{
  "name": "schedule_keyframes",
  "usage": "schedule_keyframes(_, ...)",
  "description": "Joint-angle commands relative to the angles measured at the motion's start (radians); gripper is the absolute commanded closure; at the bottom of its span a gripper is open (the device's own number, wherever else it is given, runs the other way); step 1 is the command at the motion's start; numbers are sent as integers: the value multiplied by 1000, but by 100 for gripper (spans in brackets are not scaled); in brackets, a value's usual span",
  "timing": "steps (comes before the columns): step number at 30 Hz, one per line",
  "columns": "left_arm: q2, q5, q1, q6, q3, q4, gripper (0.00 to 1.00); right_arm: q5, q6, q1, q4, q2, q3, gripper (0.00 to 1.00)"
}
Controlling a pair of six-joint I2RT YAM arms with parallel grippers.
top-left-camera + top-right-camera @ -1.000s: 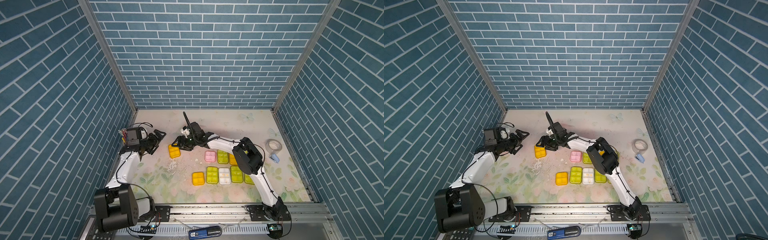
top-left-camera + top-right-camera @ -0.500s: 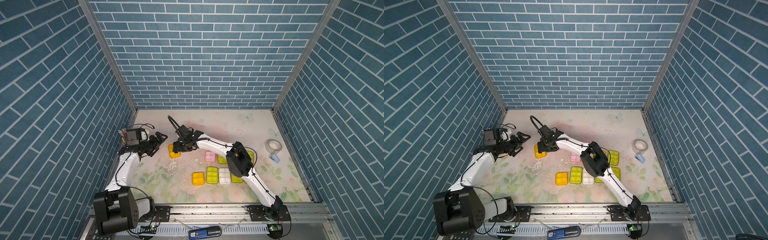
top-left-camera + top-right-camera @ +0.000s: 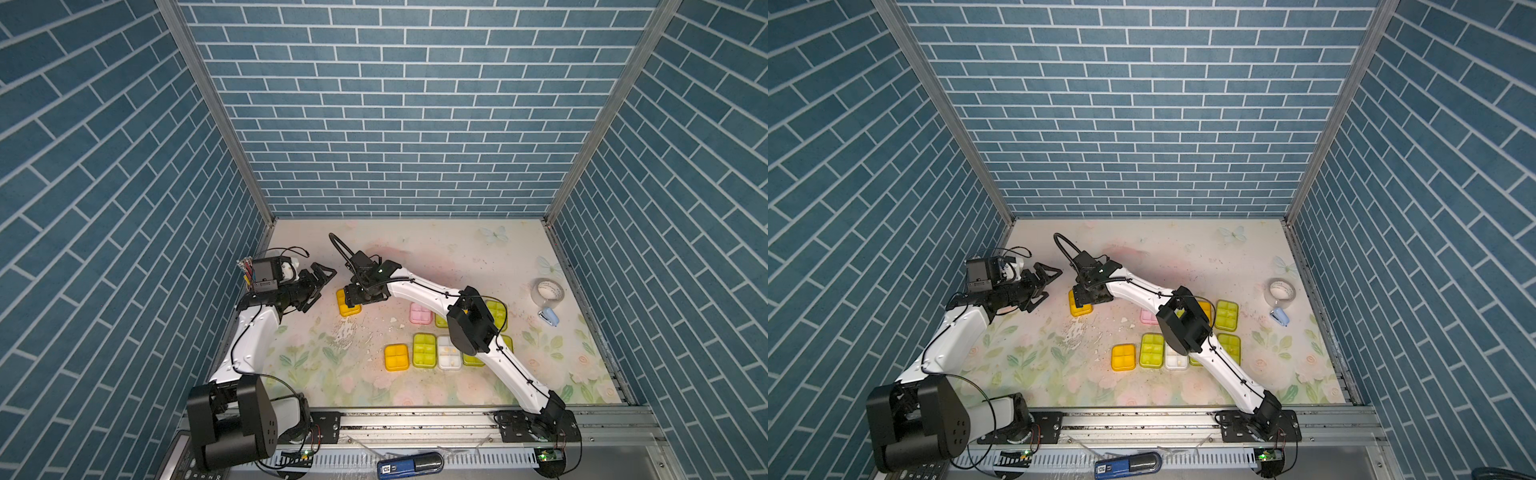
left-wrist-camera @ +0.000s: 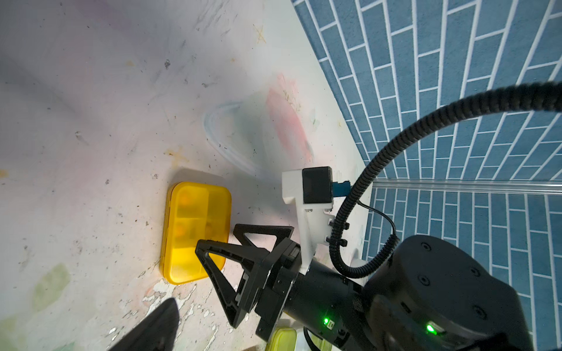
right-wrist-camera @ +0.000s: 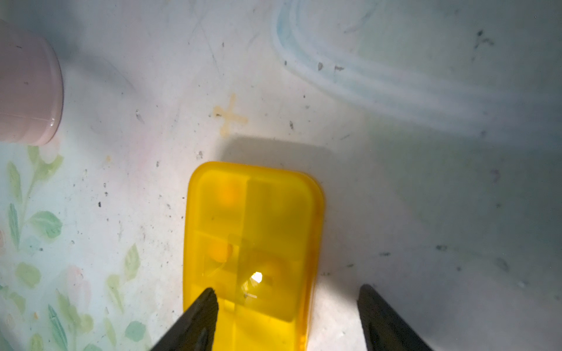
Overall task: Close pillboxes
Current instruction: Close the lid on the pillbox, then move the pillbox to the center of the board.
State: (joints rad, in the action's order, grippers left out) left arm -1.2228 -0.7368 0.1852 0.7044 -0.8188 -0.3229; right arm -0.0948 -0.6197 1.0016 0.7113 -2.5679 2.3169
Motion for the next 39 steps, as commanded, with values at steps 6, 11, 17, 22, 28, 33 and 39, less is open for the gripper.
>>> schedule_keyframes(6, 18, -21, 10, 4, 17, 16, 0, 99, 49, 16, 133, -58, 20, 27)
schedule_keyframes(11, 20, -24, 10, 4, 19, 19, 0, 140, 57, 28, 197, -91, 63, 26)
schedule_keyframes(17, 20, -25, 10, 6, 21, 22, 0, 145, 60, 34, 237, -120, 108, 27)
schedule_keyframes(22, 19, -26, 11, 10, 22, 24, 0, 124, 69, 40, 219, -112, 143, 22)
schedule_keyframes(28, 39, 0, 38, 20, 30, 21, 0, 146, 108, 64, 164, -92, 154, 12)
schedule_keyframes(33, 37, -19, 61, 45, 45, 53, 0, 153, 133, 73, 157, -118, 181, 10)
schedule_keyframes(39, 34, -29, 65, 52, 51, 67, 1, 213, 166, 93, 173, -167, 242, 8)
